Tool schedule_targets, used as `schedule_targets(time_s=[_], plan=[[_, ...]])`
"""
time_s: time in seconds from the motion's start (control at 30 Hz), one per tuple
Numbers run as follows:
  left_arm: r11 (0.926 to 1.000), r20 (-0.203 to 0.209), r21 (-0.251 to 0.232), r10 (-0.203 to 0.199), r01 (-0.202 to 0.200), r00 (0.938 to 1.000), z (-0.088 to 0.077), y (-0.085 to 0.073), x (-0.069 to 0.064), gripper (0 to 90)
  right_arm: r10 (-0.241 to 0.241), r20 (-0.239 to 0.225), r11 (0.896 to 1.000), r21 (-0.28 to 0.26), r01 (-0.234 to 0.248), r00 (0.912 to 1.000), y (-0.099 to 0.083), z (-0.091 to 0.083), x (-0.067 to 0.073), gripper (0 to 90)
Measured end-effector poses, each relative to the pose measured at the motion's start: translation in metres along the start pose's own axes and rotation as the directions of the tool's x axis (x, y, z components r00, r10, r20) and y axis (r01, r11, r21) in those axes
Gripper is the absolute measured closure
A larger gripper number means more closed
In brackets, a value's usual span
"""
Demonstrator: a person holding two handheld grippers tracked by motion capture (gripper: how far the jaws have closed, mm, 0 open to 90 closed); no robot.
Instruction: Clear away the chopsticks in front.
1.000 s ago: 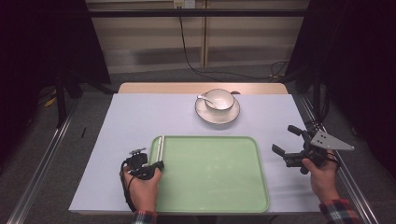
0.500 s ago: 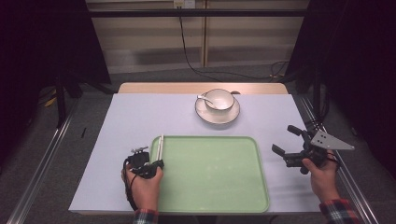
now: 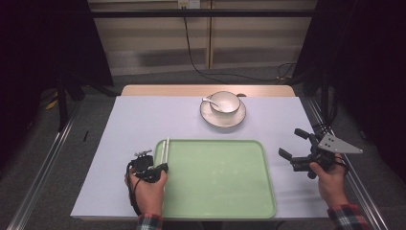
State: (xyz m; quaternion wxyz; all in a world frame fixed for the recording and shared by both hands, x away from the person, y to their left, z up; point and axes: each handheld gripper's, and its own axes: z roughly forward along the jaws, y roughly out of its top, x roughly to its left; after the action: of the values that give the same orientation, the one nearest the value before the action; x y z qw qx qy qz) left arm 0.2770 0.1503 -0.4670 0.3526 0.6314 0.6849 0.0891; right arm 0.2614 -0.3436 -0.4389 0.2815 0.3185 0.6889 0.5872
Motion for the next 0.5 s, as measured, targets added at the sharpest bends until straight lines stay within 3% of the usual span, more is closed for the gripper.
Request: schedule_targets(time_s=[0.23, 0.43, 0.5], plan=[[0.9998, -0.007, -0.006, -0.021, 0.021, 0.9997, -0.0002, -0.0006, -0.0005, 84.5, 0.000, 0.002, 1.000, -0.004, 0.000, 1.0000, 0.0003, -0.0009, -0.0006, 1.9], [1.0000, -0.004, 0.010, -0.001, 0.001, 1.0000, -0.0022, -0.0007, 0.0005, 85.1, 0.000, 0.003, 1.000, -0.004, 0.000, 1.0000, 0.0003, -0.0007, -0.0004, 1.9], [0.9999, 0.001, 0.008, -0.013, 0.013, 0.9999, -0.0026, -0.0017, 0.0002, 85.1, 0.001, 0.003, 1.000, -0.006, -0.001, 1.0000, 0.0004, -0.0008, -0.0005, 1.9]])
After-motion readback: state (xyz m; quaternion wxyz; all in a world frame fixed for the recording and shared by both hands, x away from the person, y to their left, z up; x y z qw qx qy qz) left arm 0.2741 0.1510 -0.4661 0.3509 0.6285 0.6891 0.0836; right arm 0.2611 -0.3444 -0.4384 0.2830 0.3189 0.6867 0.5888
